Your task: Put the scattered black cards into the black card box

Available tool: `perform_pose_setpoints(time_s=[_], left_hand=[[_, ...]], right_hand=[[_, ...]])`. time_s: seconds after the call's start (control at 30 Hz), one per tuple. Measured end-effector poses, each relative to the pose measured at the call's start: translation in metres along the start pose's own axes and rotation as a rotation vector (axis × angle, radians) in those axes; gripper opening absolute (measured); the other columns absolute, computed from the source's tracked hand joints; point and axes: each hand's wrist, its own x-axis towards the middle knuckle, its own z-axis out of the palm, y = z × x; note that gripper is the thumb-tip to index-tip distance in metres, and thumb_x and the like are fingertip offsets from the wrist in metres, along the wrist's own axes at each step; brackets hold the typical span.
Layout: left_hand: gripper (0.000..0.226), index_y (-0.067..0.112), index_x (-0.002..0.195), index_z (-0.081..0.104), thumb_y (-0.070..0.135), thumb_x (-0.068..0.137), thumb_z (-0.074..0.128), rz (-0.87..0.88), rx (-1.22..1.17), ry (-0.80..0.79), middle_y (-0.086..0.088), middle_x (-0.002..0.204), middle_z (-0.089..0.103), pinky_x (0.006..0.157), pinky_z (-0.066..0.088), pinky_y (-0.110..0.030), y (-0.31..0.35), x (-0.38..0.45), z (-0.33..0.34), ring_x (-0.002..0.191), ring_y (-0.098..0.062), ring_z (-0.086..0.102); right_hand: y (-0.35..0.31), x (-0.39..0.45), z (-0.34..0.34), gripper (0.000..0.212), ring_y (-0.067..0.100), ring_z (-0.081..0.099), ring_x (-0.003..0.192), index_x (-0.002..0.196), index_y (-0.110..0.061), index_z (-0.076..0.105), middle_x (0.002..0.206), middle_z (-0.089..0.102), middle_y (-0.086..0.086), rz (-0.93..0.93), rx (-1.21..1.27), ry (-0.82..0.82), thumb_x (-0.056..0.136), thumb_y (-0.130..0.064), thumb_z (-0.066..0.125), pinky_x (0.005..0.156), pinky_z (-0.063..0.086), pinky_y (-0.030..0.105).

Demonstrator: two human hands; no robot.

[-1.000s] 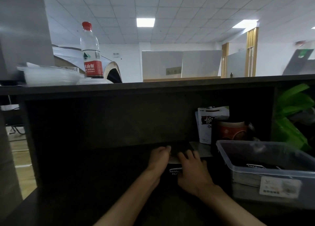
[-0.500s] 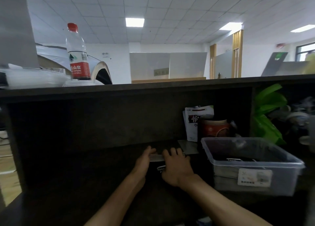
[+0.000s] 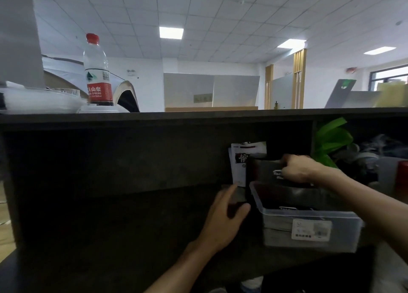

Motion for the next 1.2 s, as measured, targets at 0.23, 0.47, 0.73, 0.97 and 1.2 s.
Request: perform_pose_setpoints(time_s=[0.23,0.47,0.73,0.97,1.2], left_hand=[[0.081,0.065,0.143,0.002,0.080,0.078,0.048,0.263,0.333,-0.103,0.048,0.148,-0.001,0.103,0.010,-0.018,-0.006,0.003,0.030,0.135,0.019,0.011],[0.076,0.059,0.145,0.005,0.071,0.084,0.048,0.290,0.335,-0.086,0.045,0.150,0.002,0.114,0.019,-0.027,-0.008,0.002,0.032,0.134,0.026,0.005],[0.076,0.059,0.145,0.006,0.068,0.085,0.051,0.300,0.337,-0.085,0.047,0.148,0.001,0.106,0.020,-0.016,-0.006,0.000,0.032,0.128,0.031,0.005],[0.076,0.058,0.146,0.002,0.068,0.086,0.049,0.308,0.343,-0.073,0.042,0.152,0.000,0.111,0.024,-0.024,0.000,-0.007,0.031,0.138,0.013,0.014],[0.076,0.054,0.147,0.005,0.072,0.084,0.046,0.298,0.404,-0.038,0.043,0.151,0.000,0.108,0.024,-0.026,-0.003,-0.004,0.030,0.136,0.012,0.020]], right_hand=[[0.016,0.028,0.031,0.020,0.012,0.051,0.071,0.079,-0.019,0.055,0.085,0.056,0.001,-0.033,-0.038,-0.277,0.090,-0.004,0.047,0.058,0.037,0.023],[0.014,0.036,0.045,0.014,0.016,0.058,0.071,0.082,-0.018,0.055,0.085,0.060,0.005,-0.034,0.052,-0.444,0.082,-0.004,0.051,0.055,0.044,0.024],[0.028,0.027,0.062,0.017,0.008,0.061,0.082,0.100,-0.028,0.063,0.098,0.066,-0.004,-0.112,0.133,-0.280,0.089,-0.039,0.057,0.068,0.047,0.023],[0.044,-0.002,0.049,0.024,0.011,0.058,0.092,0.105,-0.023,0.060,0.107,0.061,-0.005,-0.052,0.344,-0.186,0.095,-0.045,0.059,0.080,0.047,0.027],[0.034,-0.006,0.058,0.034,0.015,0.058,0.115,0.131,-0.021,0.058,0.128,0.062,0.001,-0.212,0.359,-0.245,0.101,-0.036,0.051,0.104,0.043,0.034]])
